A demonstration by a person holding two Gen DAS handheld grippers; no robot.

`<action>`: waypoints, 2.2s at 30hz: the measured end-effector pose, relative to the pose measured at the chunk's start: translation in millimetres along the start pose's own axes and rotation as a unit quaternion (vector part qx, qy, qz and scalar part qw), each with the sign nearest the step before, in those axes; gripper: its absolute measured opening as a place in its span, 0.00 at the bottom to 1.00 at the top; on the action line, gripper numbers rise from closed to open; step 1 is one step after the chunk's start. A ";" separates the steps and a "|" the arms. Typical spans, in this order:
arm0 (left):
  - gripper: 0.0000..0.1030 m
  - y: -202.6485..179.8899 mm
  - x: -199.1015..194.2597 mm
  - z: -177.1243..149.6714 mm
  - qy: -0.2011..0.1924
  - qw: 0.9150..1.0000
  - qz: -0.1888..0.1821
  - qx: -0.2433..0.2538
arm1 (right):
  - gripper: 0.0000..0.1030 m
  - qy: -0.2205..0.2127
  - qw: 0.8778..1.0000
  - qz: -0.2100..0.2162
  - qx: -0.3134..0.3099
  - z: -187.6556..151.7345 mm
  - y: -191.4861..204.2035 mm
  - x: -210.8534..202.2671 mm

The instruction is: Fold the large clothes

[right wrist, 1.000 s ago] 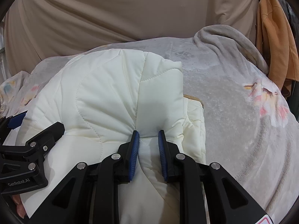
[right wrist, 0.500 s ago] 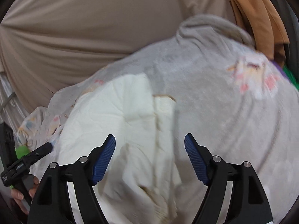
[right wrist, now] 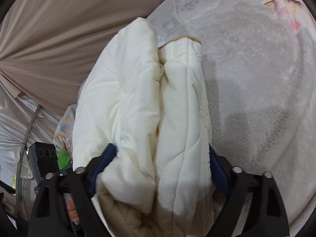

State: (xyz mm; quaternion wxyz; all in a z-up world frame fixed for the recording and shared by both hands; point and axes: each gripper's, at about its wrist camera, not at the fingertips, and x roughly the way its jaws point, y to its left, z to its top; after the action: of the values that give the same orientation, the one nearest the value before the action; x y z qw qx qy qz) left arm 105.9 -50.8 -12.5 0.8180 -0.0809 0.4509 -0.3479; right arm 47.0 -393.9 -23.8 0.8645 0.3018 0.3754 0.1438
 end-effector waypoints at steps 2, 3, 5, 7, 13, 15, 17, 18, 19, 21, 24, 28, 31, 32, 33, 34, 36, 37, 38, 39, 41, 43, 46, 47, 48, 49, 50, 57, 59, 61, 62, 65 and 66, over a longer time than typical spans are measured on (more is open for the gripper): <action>0.79 -18.8 -8.3 2.3 -0.018 0.999 0.021 0.035 | 0.46 -0.012 1.000 -0.003 -0.017 1.7 6.8 -7.4; 0.75 -28.7 -14.7 3.7 -0.029 0.998 0.030 0.055 | 0.38 -0.021 0.999 -0.011 -0.029 0.7 14.4 -13.1; 0.65 -40.8 -26.6 9.0 -0.048 0.995 0.035 0.080 | 0.33 -0.043 0.998 -0.025 -0.047 -0.4 29.2 -22.5; 0.62 -52.1 -43.2 16.0 -0.069 0.992 0.031 0.102 | 0.31 -0.069 0.995 -0.032 -0.057 -0.7 43.5 -31.8; 0.60 -85.5 -122.0 34.3 -0.169 0.969 0.014 0.178 | 0.30 -0.170 0.976 -0.042 -0.128 -0.5 114.0 -79.4; 0.60 -92.2 -158.2 38.9 -0.217 0.955 0.010 0.204 | 0.30 -0.206 0.965 -0.037 -0.161 1.7 146.4 -97.3; 0.61 -92.1 -189.7 43.8 -0.258 0.941 0.009 0.220 | 0.30 -0.241 0.952 -0.019 -0.190 6.0 176.0 -116.4; 0.61 -90.2 -204.7 46.2 -0.278 0.933 0.010 0.227 | 0.31 -0.257 0.944 -0.009 -0.207 8.7 195.8 -121.7; 0.61 -85.3 -221.5 50.1 -0.300 0.925 0.013 0.234 | 0.31 -0.269 0.938 -0.002 -0.220 9.9 208.5 -125.5; 0.62 -73.8 -240.9 56.7 -0.328 0.914 0.019 0.237 | 0.32 -0.284 0.928 0.018 -0.239 18.1 234.3 -123.3; 0.64 -40.7 -257.0 72.8 -0.354 0.906 0.035 0.230 | 0.34 -0.286 0.923 0.055 -0.250 35.0 261.7 -101.4; 0.66 21.7 -242.4 100.3 -0.346 0.915 0.064 0.198 | 0.35 -0.252 0.933 0.081 -0.245 65.5 279.4 -25.0; 0.66 75.9 -204.1 118.9 -0.318 0.930 0.087 0.164 | 0.35 -0.212 0.947 0.073 -0.232 80.7 274.8 47.2; 0.66 97.2 -186.4 123.1 -0.305 0.936 0.092 0.150 | 0.35 -0.195 0.952 0.067 -0.226 82.6 269.7 75.6; 0.66 120.0 -165.7 126.4 -0.286 0.944 0.097 0.133 | 0.35 -0.176 0.958 0.061 -0.219 85.9 261.9 102.4; 0.66 138.9 -148.3 127.5 -0.267 0.952 0.100 0.115 | 0.35 -0.150 0.966 0.053 -0.204 89.5 248.1 137.8; 0.66 186.7 -96.5 125.7 -0.199 0.972 0.109 0.061 | 0.36 -0.102 0.978 0.037 -0.176 89.1 223.3 190.6; 0.74 205.6 -77.2 121.0 -0.175 0.977 0.117 0.033 | 0.39 -0.062 0.986 0.018 -0.156 86.2 202.4 225.7; 0.78 216.8 -71.6 111.6 -0.184 0.977 0.106 0.023 | 0.49 -0.046 0.989 0.009 -0.143 80.9 186.4 244.8; 0.79 221.5 -72.9 105.8 -0.192 0.977 0.091 0.022 | 0.52 -0.055 0.988 0.042 -0.138 76.1 173.1 250.0; 0.80 221.9 -78.4 110.7 -0.181 0.980 0.082 0.008 | 0.56 -0.040 0.991 0.064 -0.113 82.4 165.2 250.4; 0.80 214.3 -82.4 114.4 -0.179 0.979 0.095 0.016 | 0.61 -0.037 0.991 0.046 -0.120 85.7 168.1 247.1; 0.81 192.8 -98.0 102.1 -0.194 0.969 0.150 0.040 | 0.63 -0.064 0.990 0.019 -0.128 80.7 176.5 221.6; 0.85 183.3 -105.6 97.6 -0.205 0.962 0.174 0.049 | 0.63 -0.082 0.988 0.011 -0.130 77.6 182.0 206.8; 0.88 171.4 -114.7 93.2 -0.216 0.953 0.201 0.062 | 0.64 -0.101 0.986 0.000 -0.135 72.7 187.3 190.0; 0.92 160.9 -122.0 88.5 -0.226 0.946 0.221 0.072 | 0.65 -0.121 0.982 -0.015 -0.146 67.1 195.1 172.9; 0.93 149.5 -128.9 84.5 -0.232 0.938 0.244 0.079 | 0.64 -0.136 0.977 -0.027 -0.160 59.1 203.3 159.3; 0.93 113.1 -135.6 70.9 -0.216 0.922 0.315 0.064 | 0.14 -0.153 0.943 -0.085 -0.284 11.4 272.0 135.1; 0.93 112.5 -135.9 70.3 -0.214 0.922 0.316 0.054 | 0.08 -0.150 0.935 -0.104 -0.303 4.9 271.0 139.8; 0.93 119.7 -135.8 68.6 -0.212 0.923 0.317 0.043 | 0.04 -0.137 0.935 -0.110 -0.309 2.2 266.6 150.0; 0.93 122.3 -133.1 69.1 -0.209 0.924 0.317 0.039 | 0.03 -0.131 0.935 -0.115 -0.308 1.1 263.2 156.9; 0.93 134.0 -118.2 72.4 -0.191 0.926 0.325 0.032 | 0.00 -0.112 0.938 -0.134 -0.300 1.7 247.8 175.3; 0.93 137.9 -113.4 72.4 -0.184 0.927 0.327 0.030 | 0.00 -0.105 0.939 -0.135 -0.298 2.4 242.9 180.2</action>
State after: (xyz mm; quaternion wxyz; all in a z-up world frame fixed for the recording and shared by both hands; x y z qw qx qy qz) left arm 192.0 111.6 45.3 0.9570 0.0329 0.2830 -0.0537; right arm 165.4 -120.6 29.2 0.9607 -0.0094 0.2593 0.0981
